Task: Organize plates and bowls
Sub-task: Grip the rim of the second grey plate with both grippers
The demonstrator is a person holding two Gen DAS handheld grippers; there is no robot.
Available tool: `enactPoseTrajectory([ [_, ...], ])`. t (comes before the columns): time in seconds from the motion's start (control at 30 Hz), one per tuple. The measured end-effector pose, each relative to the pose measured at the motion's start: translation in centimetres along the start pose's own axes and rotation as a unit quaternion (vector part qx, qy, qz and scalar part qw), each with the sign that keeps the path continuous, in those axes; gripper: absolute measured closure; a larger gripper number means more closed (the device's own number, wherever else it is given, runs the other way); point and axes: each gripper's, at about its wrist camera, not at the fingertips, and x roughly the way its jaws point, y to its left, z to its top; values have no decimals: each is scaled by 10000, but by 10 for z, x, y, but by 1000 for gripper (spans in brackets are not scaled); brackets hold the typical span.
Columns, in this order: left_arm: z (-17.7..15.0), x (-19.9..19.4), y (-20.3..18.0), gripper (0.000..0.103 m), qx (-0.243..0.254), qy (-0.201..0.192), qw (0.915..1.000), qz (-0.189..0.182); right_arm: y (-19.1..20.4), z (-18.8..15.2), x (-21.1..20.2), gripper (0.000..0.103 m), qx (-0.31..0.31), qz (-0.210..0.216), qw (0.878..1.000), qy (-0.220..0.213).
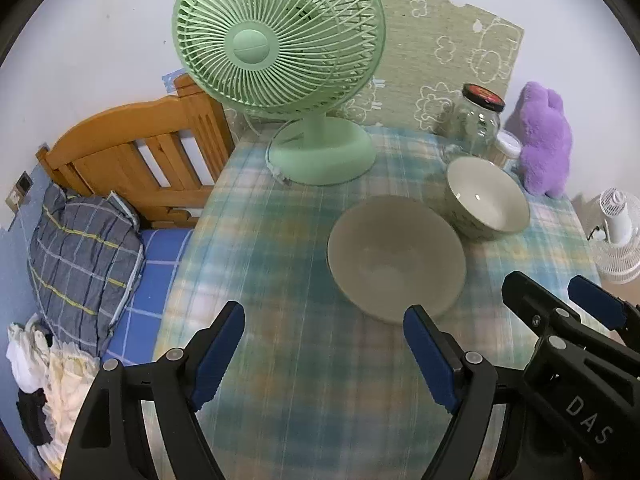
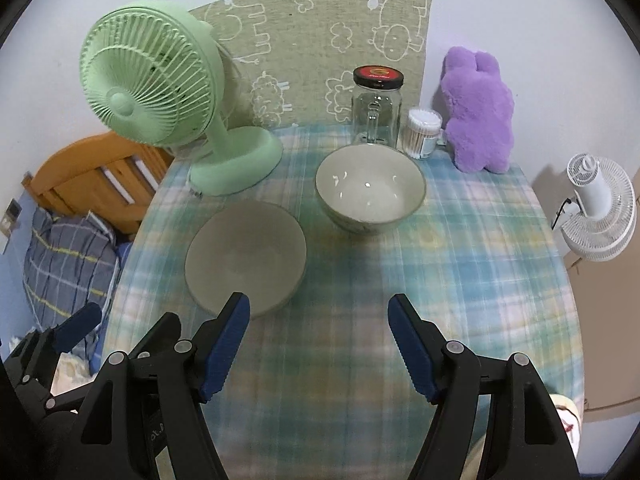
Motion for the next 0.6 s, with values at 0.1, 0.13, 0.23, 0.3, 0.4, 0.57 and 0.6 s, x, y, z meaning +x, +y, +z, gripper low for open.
enactPoseTrajectory([
  [0.1,13,15,3,22,-87,-14,9999,-130,3,12,10,29,56,-50,9999,-100],
  [0.13,15,19,3,24,-91,-11,9999,-144,5,16,14,29,58,-84,9999,-136],
  [0.23,23,31,0,28,-10,-66,9999,-154,6,26,27,29,74,-150,9997,-159],
  [0.3,28,42,-3,29,75,-107,9998,-114,7,31,37,29,76,-153,9997,-151],
  [0.4,33,56,-7,33,192,-104,9997,-125,8,37,53,35,62,-164,9998,-105],
  [0.57,36,78,-13,40,249,47,9994,-215,12,42,78,38,52,-197,9998,-7],
  [0.6,37,83,-14,43,246,94,9994,-210,12,43,81,40,54,-208,9998,5],
])
